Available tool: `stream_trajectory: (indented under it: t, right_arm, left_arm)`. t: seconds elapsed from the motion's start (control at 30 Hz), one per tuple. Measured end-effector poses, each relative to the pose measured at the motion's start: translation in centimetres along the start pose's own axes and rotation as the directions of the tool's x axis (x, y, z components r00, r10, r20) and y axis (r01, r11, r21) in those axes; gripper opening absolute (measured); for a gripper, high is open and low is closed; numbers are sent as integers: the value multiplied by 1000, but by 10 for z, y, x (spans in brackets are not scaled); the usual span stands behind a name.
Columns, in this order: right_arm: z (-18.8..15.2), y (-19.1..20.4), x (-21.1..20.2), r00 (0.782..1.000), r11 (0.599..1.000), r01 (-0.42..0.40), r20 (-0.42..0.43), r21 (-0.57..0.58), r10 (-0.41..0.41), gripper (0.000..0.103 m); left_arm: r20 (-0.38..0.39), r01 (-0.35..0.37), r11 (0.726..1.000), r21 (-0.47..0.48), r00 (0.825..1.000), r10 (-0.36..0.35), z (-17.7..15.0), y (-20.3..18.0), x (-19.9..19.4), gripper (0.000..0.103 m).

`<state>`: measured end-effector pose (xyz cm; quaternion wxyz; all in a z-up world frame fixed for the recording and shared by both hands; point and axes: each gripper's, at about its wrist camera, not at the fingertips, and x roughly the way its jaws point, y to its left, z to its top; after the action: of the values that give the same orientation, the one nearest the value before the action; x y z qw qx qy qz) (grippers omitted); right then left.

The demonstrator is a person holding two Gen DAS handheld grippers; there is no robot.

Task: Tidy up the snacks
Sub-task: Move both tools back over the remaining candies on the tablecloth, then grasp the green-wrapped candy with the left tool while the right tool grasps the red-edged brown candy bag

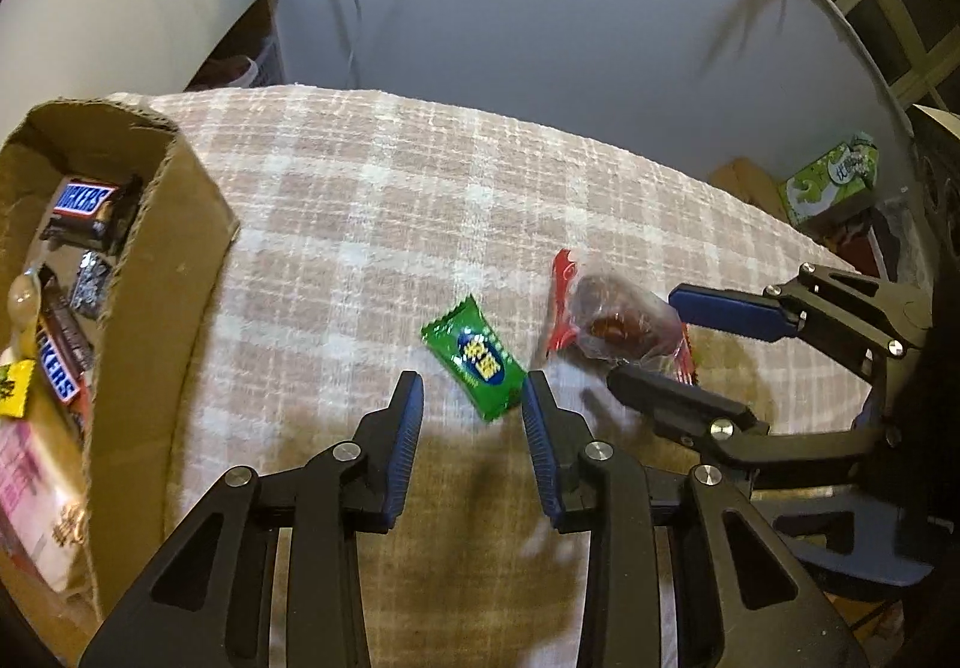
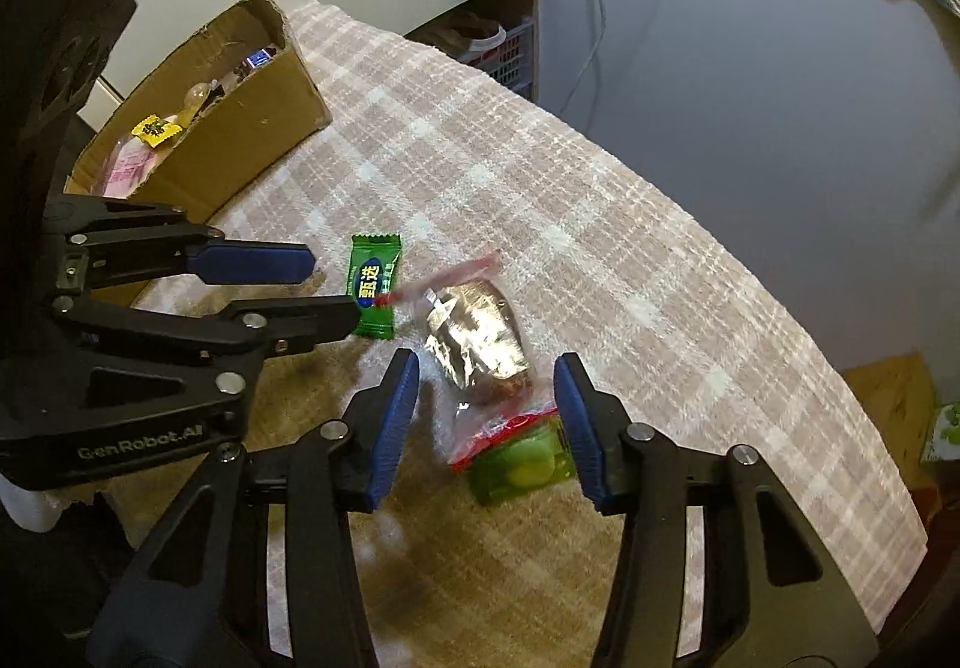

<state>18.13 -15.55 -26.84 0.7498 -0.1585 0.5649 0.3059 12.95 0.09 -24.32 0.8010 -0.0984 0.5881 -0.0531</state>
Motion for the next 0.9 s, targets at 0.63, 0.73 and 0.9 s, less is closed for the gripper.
stream_trajectory:
  t: [0.63, 0.73, 0.9]
  right_arm:
    - [20, -11, 20, 998, 994, -49, -51, -99, 44, 38]
    - [18, -14, 20, 997, 995, -58, -48, -85, 54, 34]
    - [14, -31, 15, 998, 998, -60, -27, 4, 60, 34]
  left_arm:
    - [-9, -27, 1000, 14, 1000, 27, 11, -5, 13, 29]
    - [-6, -42, 998, 41, 999, 42, 10, -10, 14, 29]
    - [30, -147, 981, 129, 989, 144, 6, -30, 18, 29]
